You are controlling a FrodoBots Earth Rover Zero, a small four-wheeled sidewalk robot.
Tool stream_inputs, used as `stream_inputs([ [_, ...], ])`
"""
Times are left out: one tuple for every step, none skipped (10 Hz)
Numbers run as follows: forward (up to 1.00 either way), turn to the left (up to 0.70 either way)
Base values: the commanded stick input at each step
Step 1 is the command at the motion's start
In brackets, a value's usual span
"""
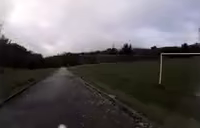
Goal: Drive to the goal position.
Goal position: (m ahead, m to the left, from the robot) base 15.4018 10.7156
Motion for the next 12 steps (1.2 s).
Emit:
stream_inputs([
  [-0.7,-0.27],
  [-0.7,-0.27],
  [-0.7,-0.27],
  [-0.7,-0.27],
  [-0.7,-0.27],
  [-0.7,-0.27],
  [-0.7,-0.27],
  [-0.7,-0.27],
  [-0.7,-0.27],
  [-0.7,-0.27],
  [-0.7,-0.27],
  [0.29,0.0],
])
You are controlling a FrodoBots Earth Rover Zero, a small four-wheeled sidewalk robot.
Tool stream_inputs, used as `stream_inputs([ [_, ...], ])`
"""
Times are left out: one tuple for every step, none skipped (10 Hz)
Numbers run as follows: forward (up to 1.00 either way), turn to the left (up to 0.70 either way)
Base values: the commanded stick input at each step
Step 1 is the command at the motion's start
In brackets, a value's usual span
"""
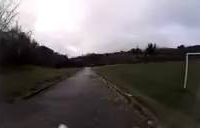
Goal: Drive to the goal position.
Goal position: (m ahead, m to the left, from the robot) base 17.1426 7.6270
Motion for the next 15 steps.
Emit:
stream_inputs([
  [0.7,0.0],
  [0.7,0.0],
  [0.7,0.0],
  [0.7,0.0],
  [0.7,0.0],
  [0.7,0.0],
  [0.7,0.0],
  [0.7,0.0],
  [0.7,0.0],
  [0.7,0.0],
  [0.7,0.0],
  [0.7,0.01],
  [0.7,0.2],
  [0.7,0.27],
  [0.7,0.27],
])
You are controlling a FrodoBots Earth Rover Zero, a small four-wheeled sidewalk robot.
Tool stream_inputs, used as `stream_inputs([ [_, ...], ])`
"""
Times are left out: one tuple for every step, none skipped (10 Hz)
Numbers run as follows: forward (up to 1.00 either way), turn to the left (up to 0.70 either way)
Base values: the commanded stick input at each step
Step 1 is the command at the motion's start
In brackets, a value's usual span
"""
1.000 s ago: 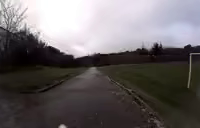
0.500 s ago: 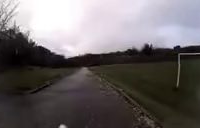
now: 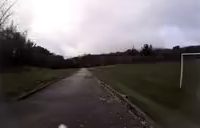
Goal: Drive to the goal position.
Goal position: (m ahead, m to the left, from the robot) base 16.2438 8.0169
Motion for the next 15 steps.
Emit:
stream_inputs([
  [0.7,0.27],
  [0.7,0.27],
  [0.7,0.27],
  [0.7,0.27],
  [0.7,0.27],
  [0.7,0.27],
  [0.34,0.36],
  [0.0,0.0],
  [0.0,0.0],
  [0.0,0.0],
  [0.0,0.0],
  [0.0,0.0],
  [0.0,0.0],
  [0.0,0.0],
  [0.0,0.28],
])
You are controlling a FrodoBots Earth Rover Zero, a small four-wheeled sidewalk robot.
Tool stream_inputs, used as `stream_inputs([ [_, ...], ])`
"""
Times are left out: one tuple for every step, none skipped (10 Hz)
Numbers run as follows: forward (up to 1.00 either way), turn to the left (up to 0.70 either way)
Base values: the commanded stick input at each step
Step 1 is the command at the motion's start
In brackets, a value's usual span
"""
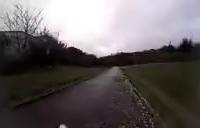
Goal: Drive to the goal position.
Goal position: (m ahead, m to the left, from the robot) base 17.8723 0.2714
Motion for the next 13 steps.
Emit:
stream_inputs([
  [0.0,0.45],
  [0.0,0.45],
  [0.0,0.45],
  [0.0,0.32],
  [0.0,0.02],
  [0.0,0.0],
  [0.0,0.0],
  [0.0,0.0],
  [0.0,0.0],
  [0.7,-0.27],
  [0.7,-0.27],
  [0.7,-0.27],
  [0.7,-0.27],
])
